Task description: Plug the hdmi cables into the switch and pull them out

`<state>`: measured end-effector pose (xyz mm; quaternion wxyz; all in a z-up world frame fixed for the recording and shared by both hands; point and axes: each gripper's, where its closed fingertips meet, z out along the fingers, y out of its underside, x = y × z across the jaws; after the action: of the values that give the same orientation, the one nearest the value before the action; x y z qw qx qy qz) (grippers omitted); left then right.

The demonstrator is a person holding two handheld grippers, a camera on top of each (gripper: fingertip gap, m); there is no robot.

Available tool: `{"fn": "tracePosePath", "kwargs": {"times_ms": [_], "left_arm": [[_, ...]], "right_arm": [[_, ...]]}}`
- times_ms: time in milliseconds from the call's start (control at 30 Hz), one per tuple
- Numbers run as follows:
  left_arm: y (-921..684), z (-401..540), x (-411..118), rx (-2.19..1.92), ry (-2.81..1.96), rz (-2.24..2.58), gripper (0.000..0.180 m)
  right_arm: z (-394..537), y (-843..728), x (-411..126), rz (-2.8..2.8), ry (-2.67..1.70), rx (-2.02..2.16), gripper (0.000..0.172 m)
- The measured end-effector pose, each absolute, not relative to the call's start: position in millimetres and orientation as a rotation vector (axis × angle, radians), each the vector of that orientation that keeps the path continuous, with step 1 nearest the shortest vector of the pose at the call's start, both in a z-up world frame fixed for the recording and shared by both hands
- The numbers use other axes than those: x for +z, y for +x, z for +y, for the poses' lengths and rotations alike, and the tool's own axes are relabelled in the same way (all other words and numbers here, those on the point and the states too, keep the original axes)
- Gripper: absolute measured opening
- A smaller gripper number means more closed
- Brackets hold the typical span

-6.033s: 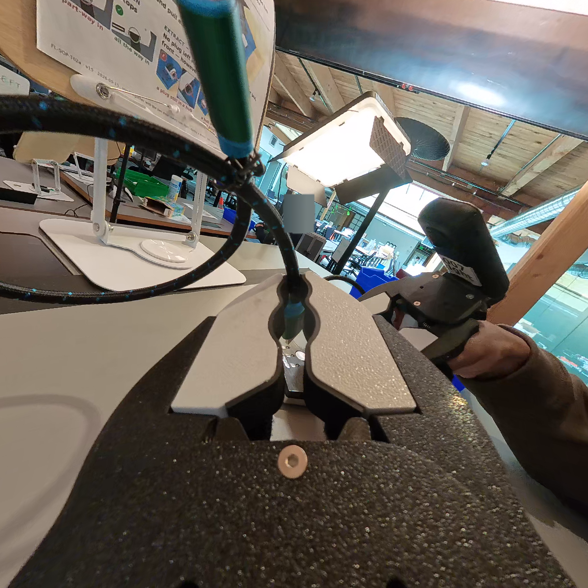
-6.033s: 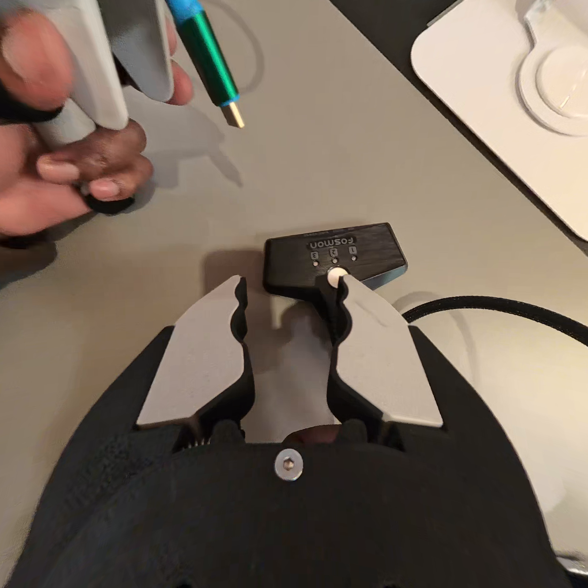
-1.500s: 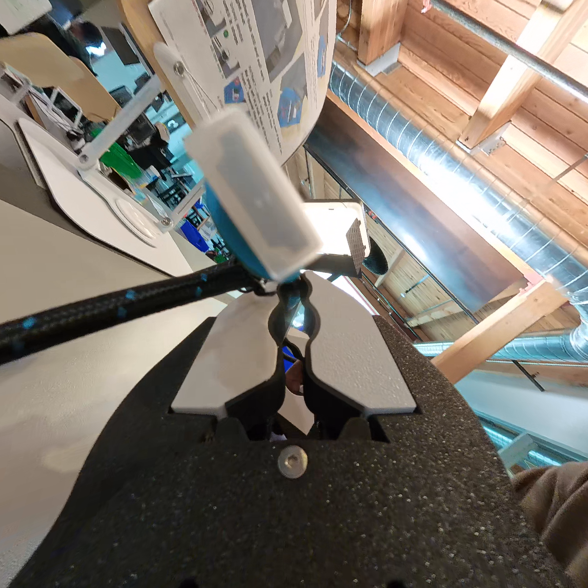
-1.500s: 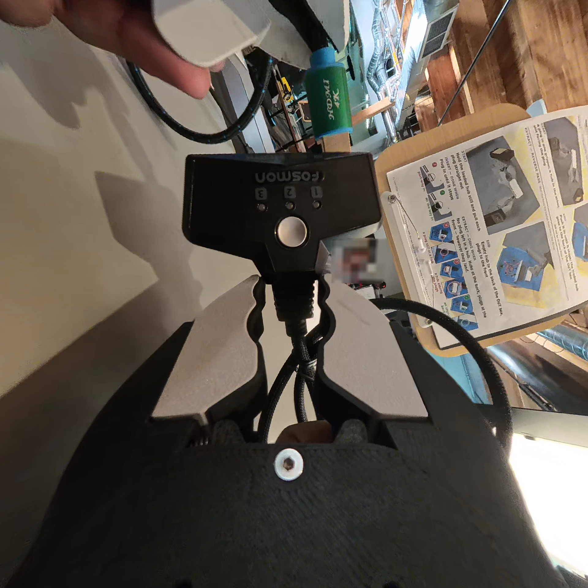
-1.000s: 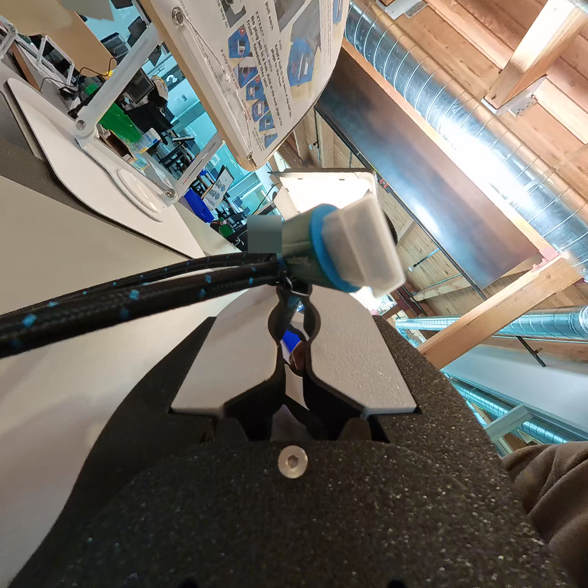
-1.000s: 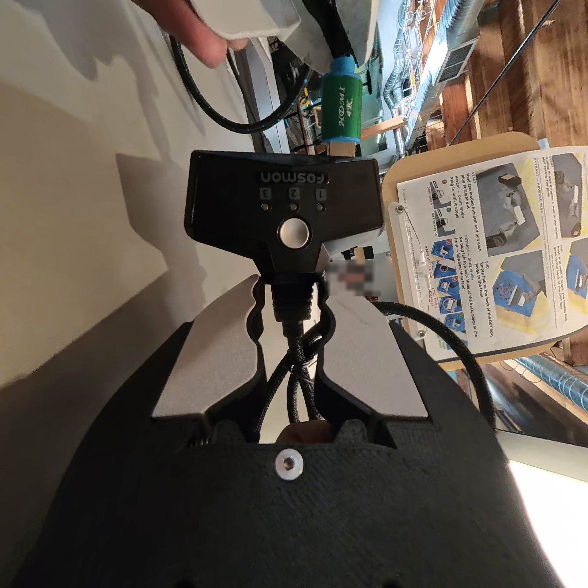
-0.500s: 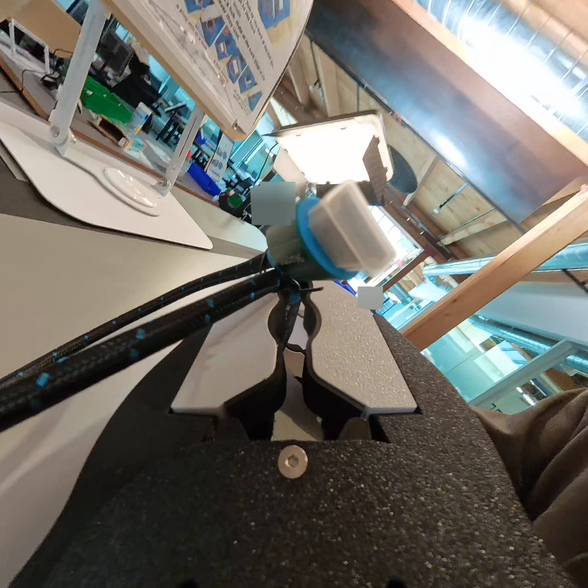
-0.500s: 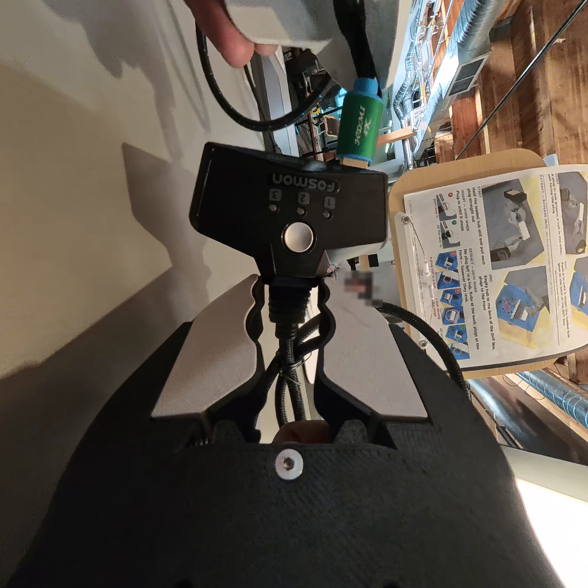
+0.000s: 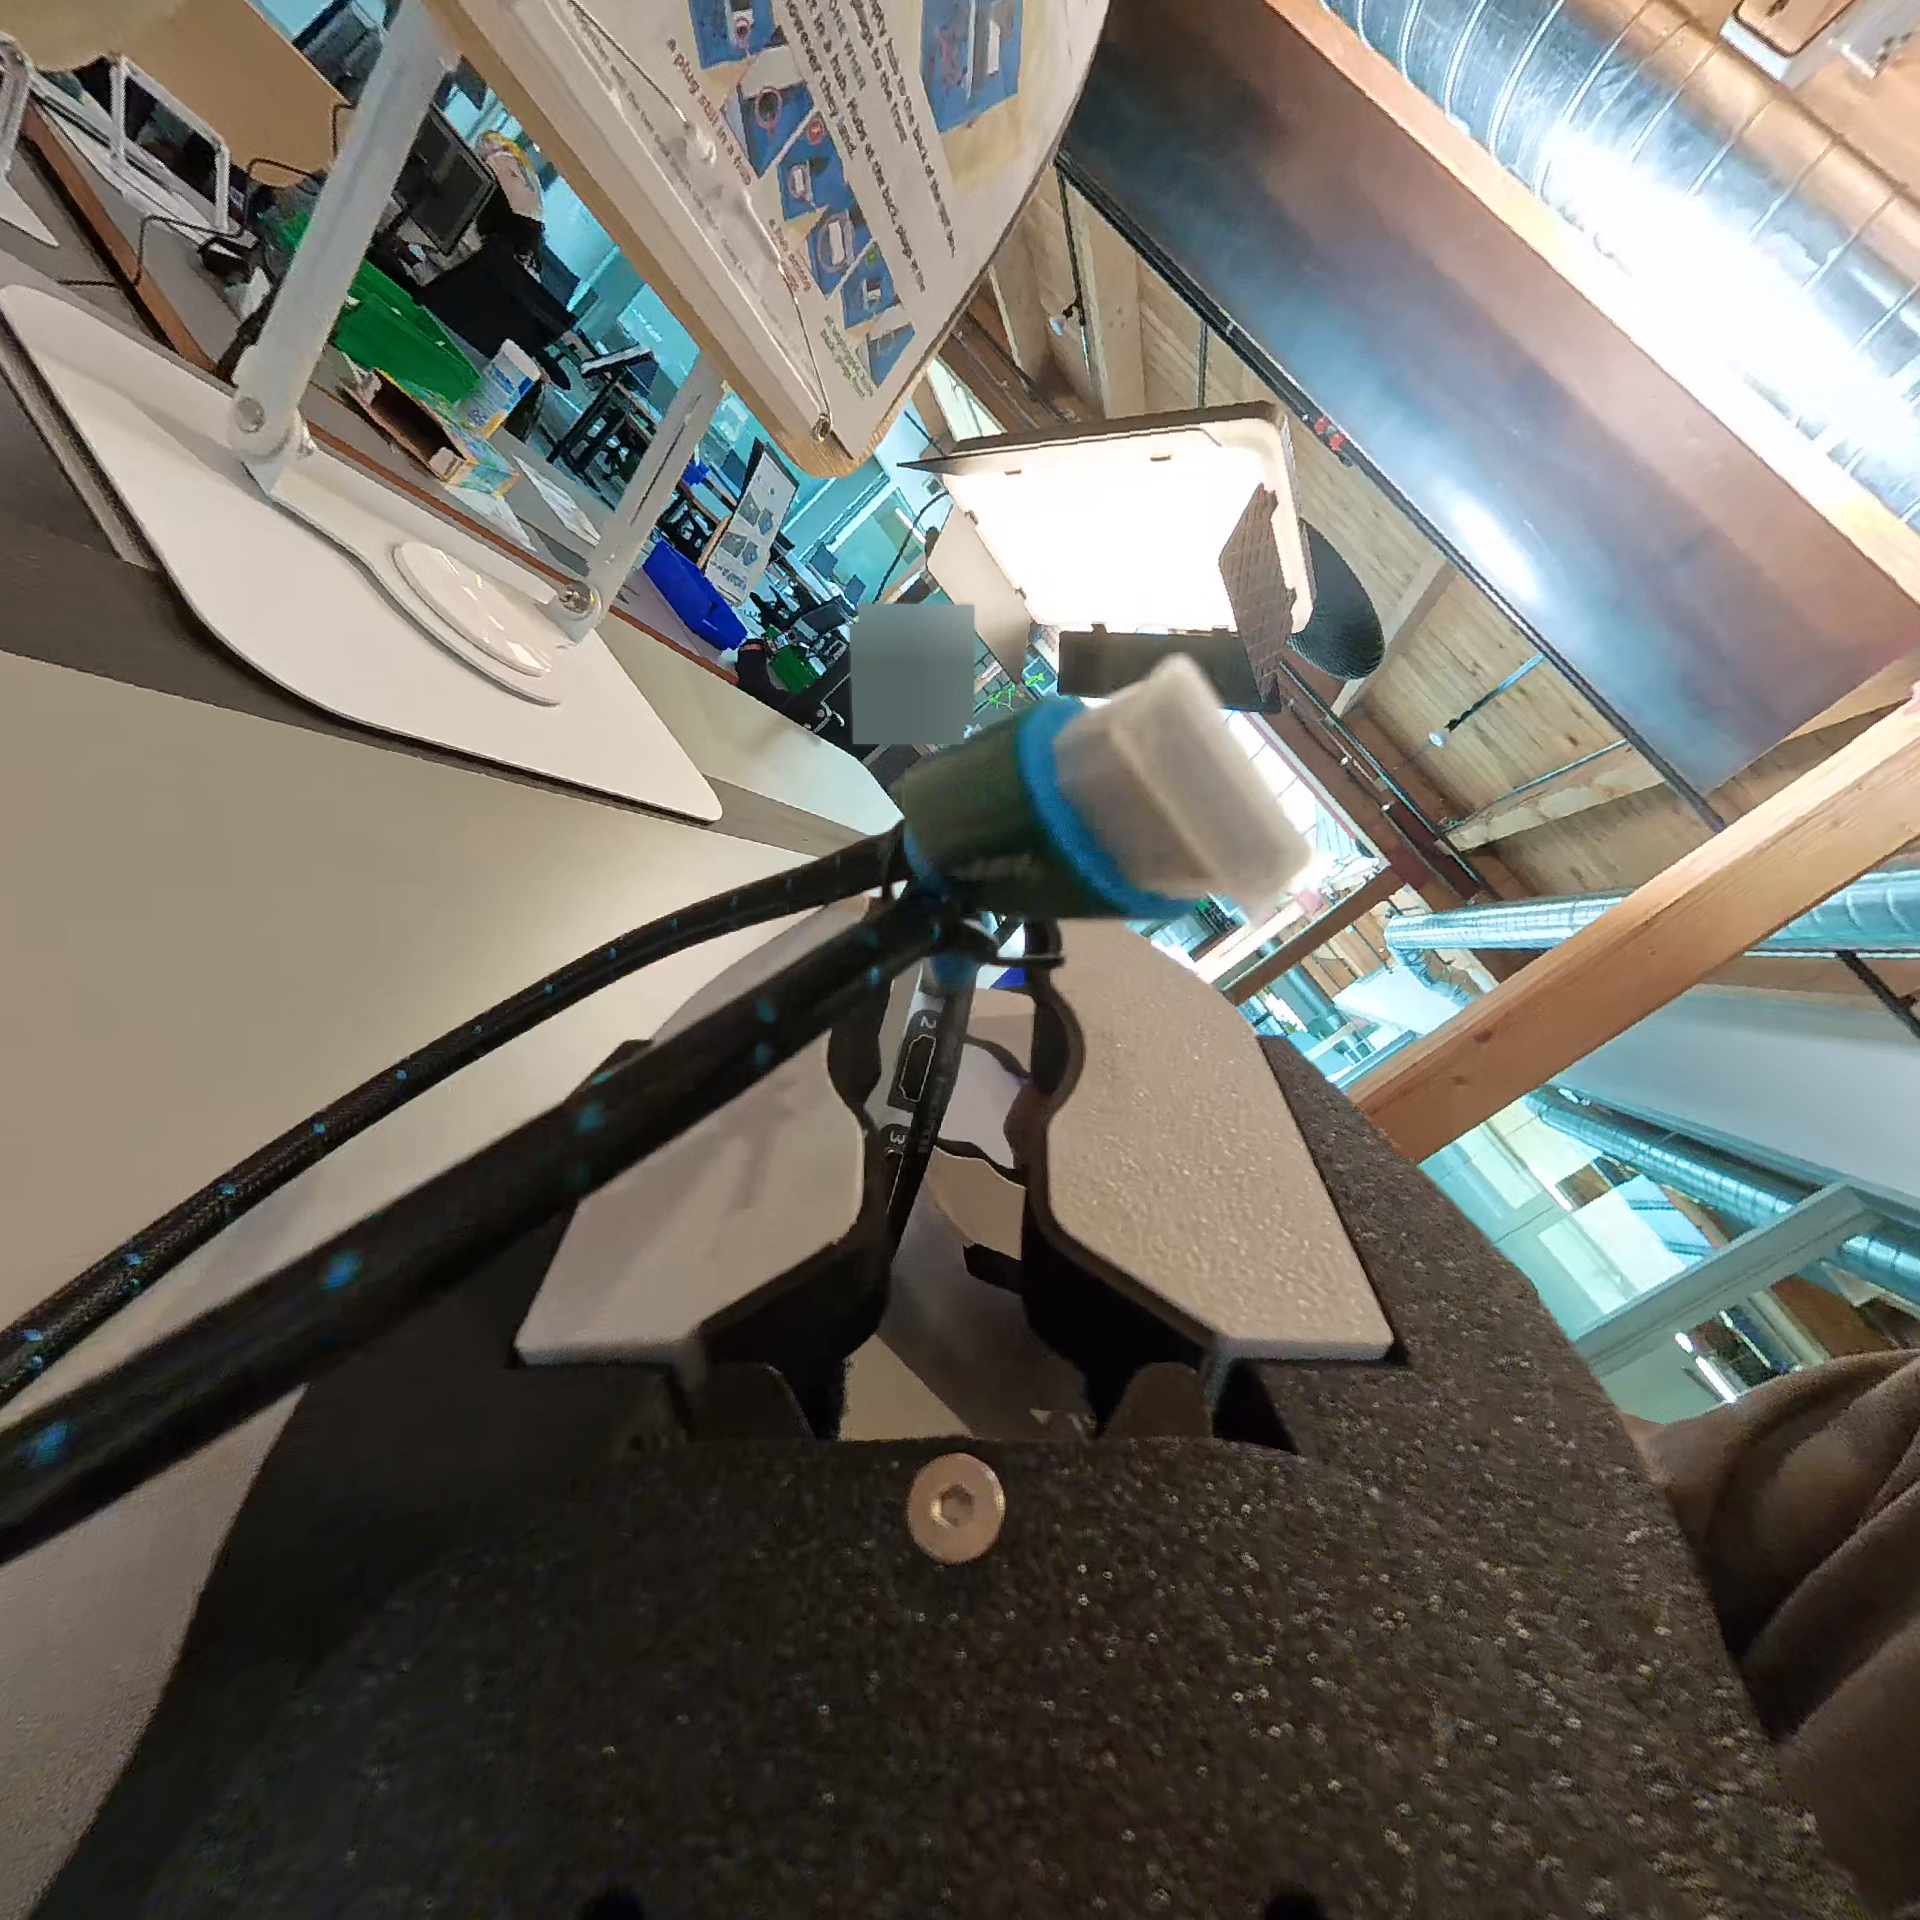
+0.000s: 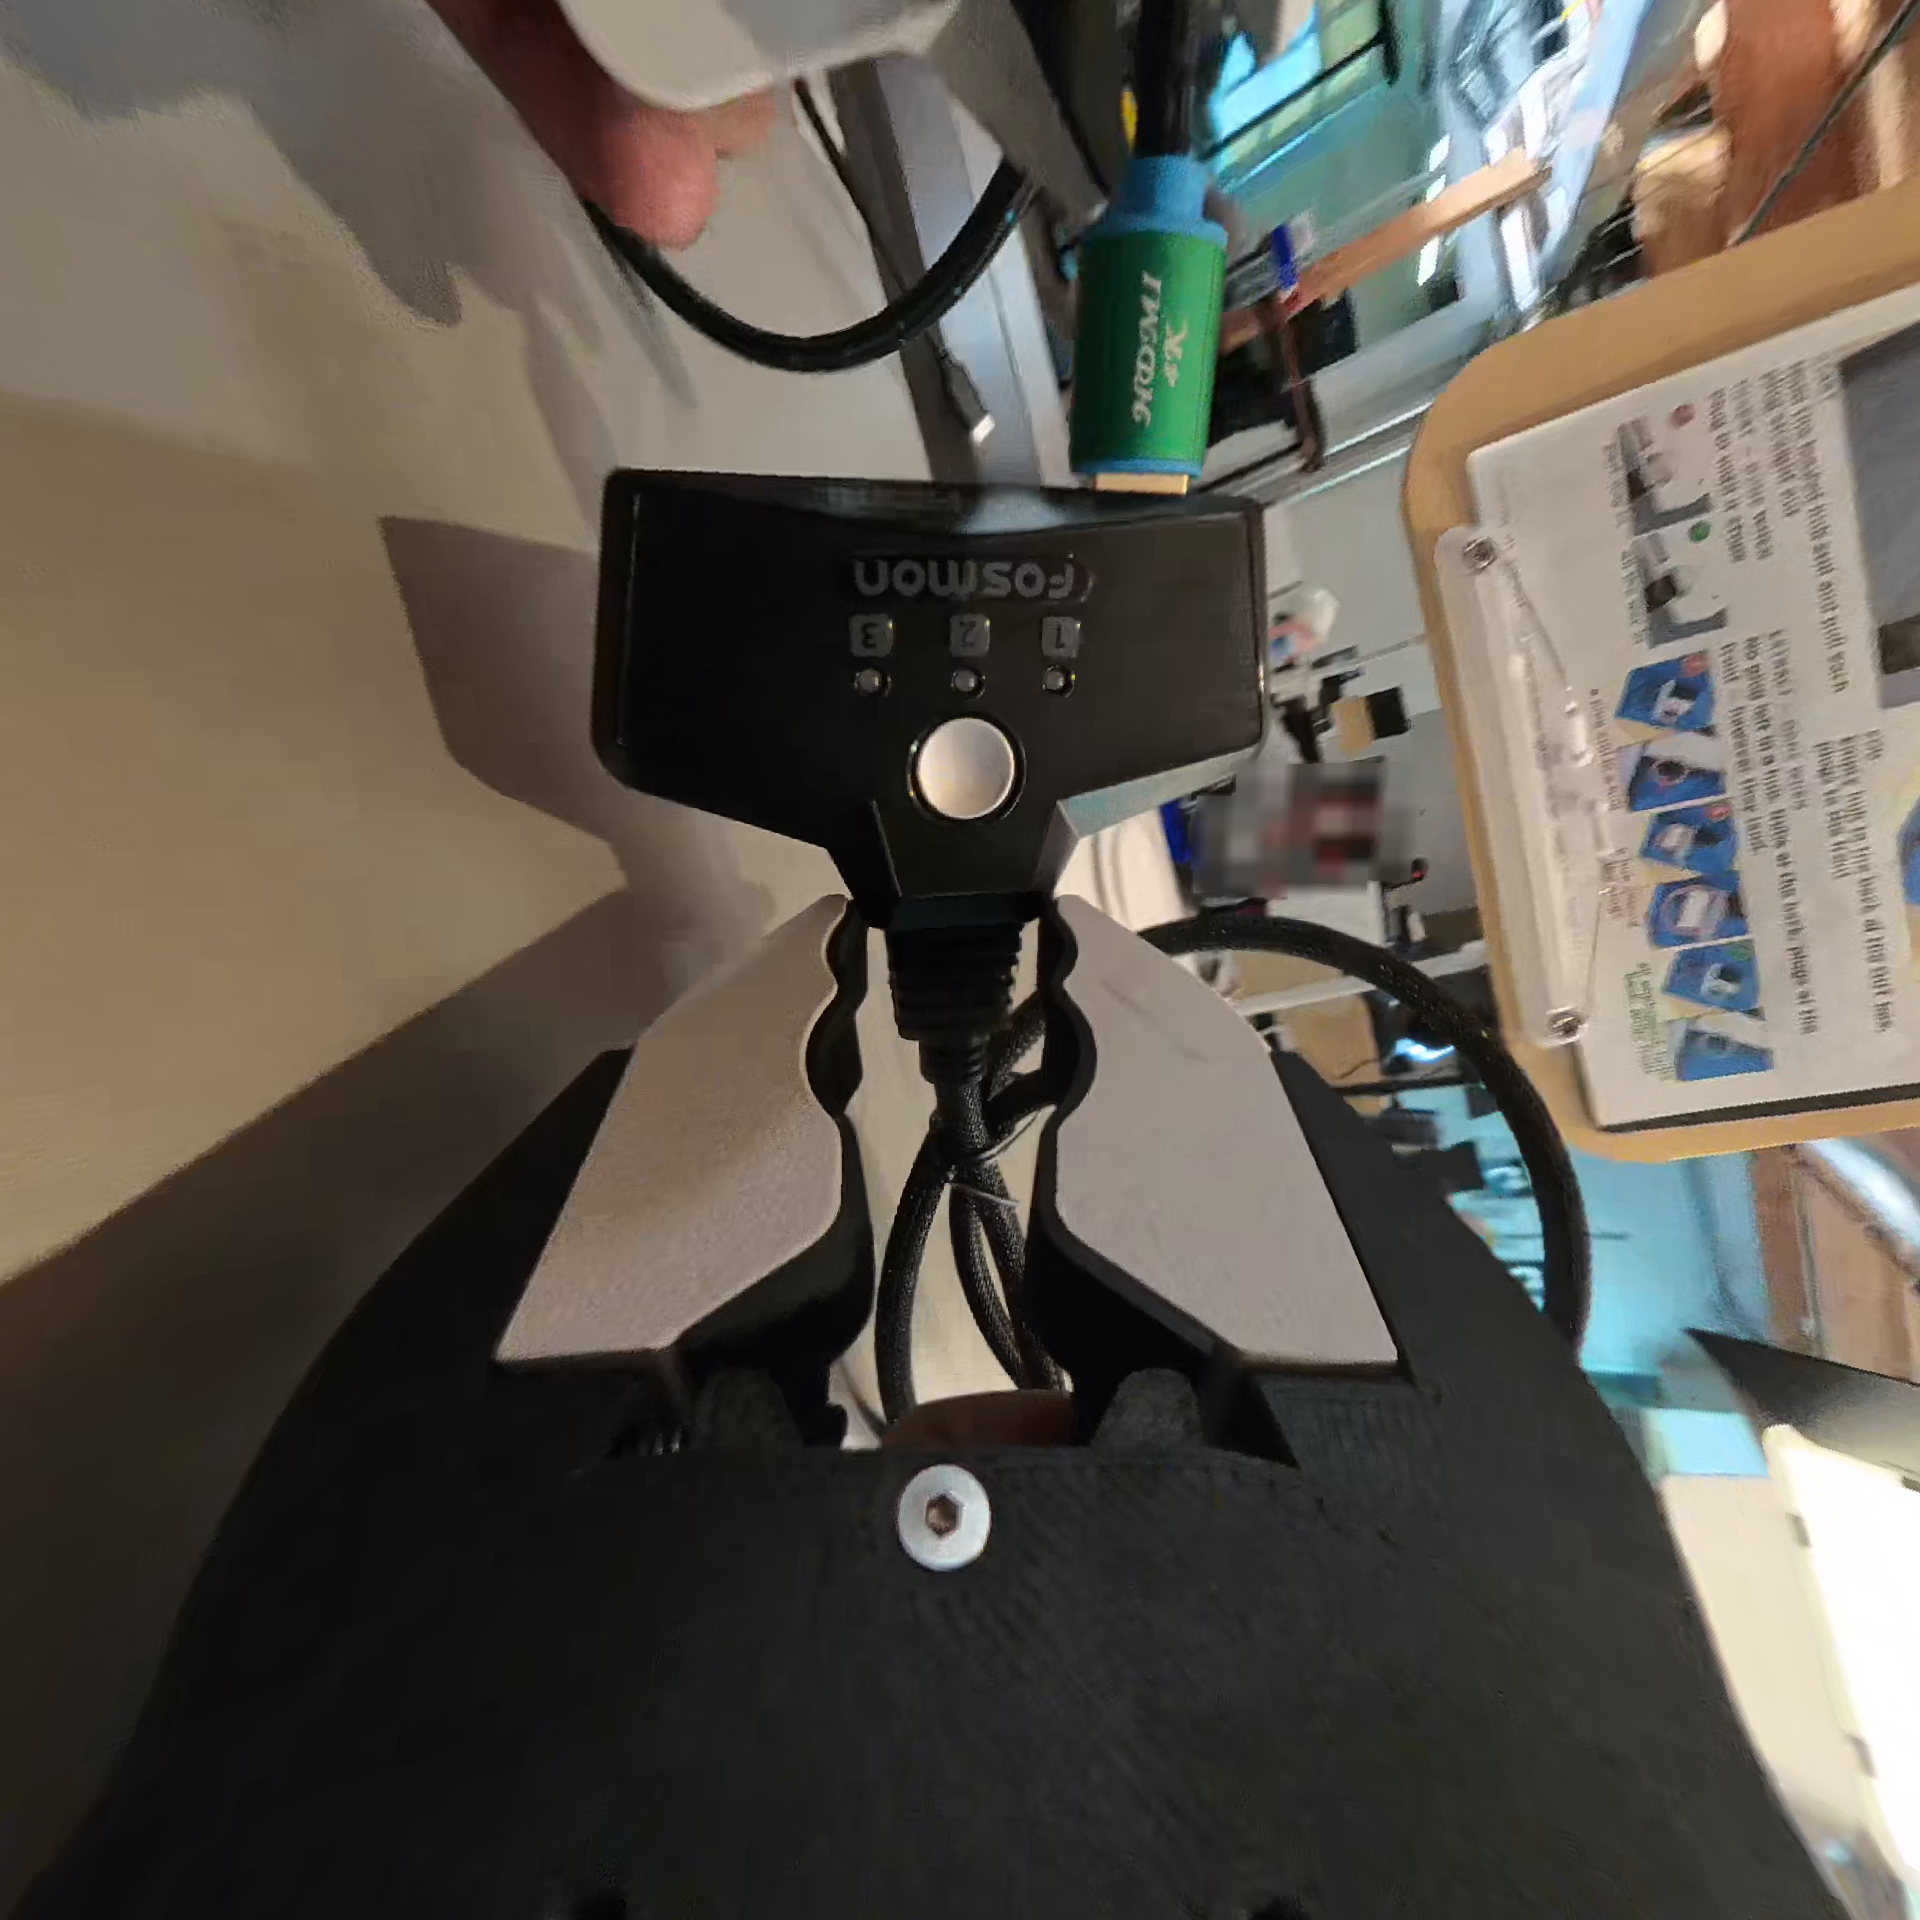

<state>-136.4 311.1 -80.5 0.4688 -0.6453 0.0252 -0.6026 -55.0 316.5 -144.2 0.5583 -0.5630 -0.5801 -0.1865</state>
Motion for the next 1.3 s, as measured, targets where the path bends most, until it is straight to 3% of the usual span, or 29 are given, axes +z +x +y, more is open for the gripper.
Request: {"fn": "tracePosePath", "kwargs": {"times_ms": [267,500,733,1067,1300], "left_arm": [[-125.2,308.4,-95.3,-1.46,-1.697,0.133,0.029],[-91.0,281.7,-95.2,-1.576,-1.717,0.395,0.019],[-89.9,270.0,-92.2,-1.599,-1.716,0.502,0.017],[-96.5,269.1,-87.0,-1.64,-1.688,0.493,0.018],[-113.7,278.9,-85.7,-1.605,-1.677,0.409,0.018]], "right_arm": [[314.7,-21.7,-163.1,-1.512,-1.67,-0.398,0.031],[309.2,-2.6,-170.4,-1.63,-1.721,-0.476,0.026],[257.3,9.7,-170.3,-1.827,-1.939,-0.259,0.059],[200.3,-53.9,-115.0,-1.774,-1.745,0.356,0.047],[211.6,-129.7,-171.8,-1.534,-1.76,0.451,0.04]]}}
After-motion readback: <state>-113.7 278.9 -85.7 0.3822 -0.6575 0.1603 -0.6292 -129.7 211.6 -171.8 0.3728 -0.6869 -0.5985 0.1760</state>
